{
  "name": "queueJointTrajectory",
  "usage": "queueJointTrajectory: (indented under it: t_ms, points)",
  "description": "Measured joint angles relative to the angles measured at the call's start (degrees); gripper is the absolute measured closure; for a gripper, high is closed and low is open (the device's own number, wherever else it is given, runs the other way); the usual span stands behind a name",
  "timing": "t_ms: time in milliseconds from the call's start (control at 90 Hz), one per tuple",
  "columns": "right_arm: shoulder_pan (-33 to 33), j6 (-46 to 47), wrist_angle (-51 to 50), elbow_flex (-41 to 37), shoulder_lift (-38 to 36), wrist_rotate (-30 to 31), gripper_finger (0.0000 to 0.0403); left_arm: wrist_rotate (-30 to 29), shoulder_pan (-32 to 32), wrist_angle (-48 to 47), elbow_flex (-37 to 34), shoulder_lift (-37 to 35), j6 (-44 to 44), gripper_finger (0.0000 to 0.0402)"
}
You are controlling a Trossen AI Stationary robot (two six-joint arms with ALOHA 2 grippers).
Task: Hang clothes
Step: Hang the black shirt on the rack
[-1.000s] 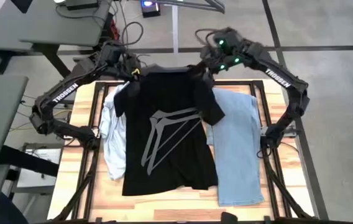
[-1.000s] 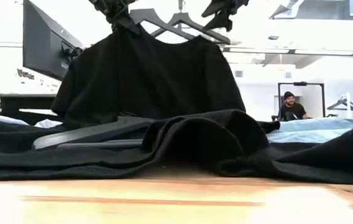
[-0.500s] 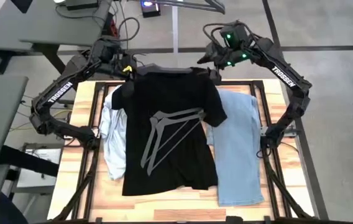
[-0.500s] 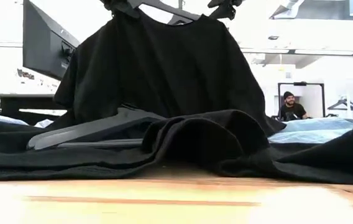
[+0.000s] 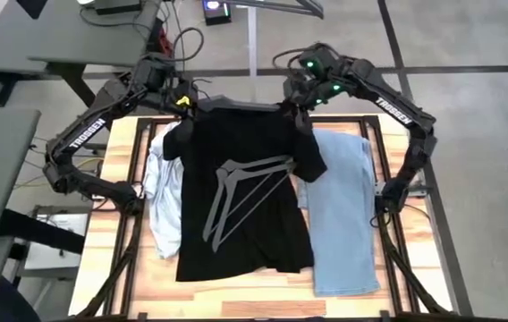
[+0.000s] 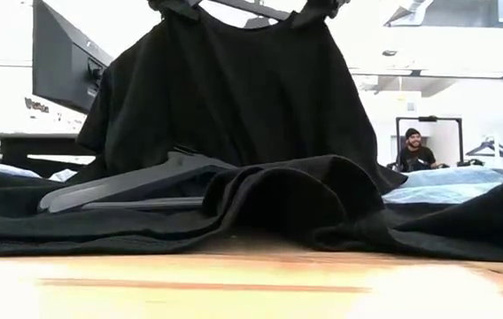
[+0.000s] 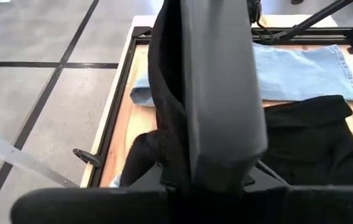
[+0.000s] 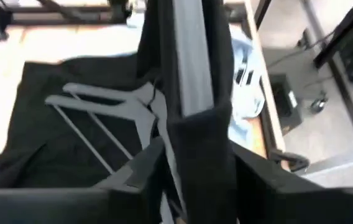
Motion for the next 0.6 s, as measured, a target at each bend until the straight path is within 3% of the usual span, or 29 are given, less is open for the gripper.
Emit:
queueJointTrajectory:
  t_ms: [89, 167, 600]
  points:
    - [1.0, 0.2, 2.5, 0.0, 0.3, 0.2, 0.0378, 0.1, -0.2, 0.0, 0.0, 0.0, 0.2, 0.0377]
    - [1.6, 0.2, 3.6, 0.0, 0.3, 0.3, 0.038, -0.2, -0.4, 0.0, 0.1, 0.0, 0.3, 0.0377]
    - [6.2, 5.9, 10.2, 0.1, 3.9, 1.5, 0.0253, -0.5, -2.1, 0.1, 0.1, 2.6, 0.5, 0.0377]
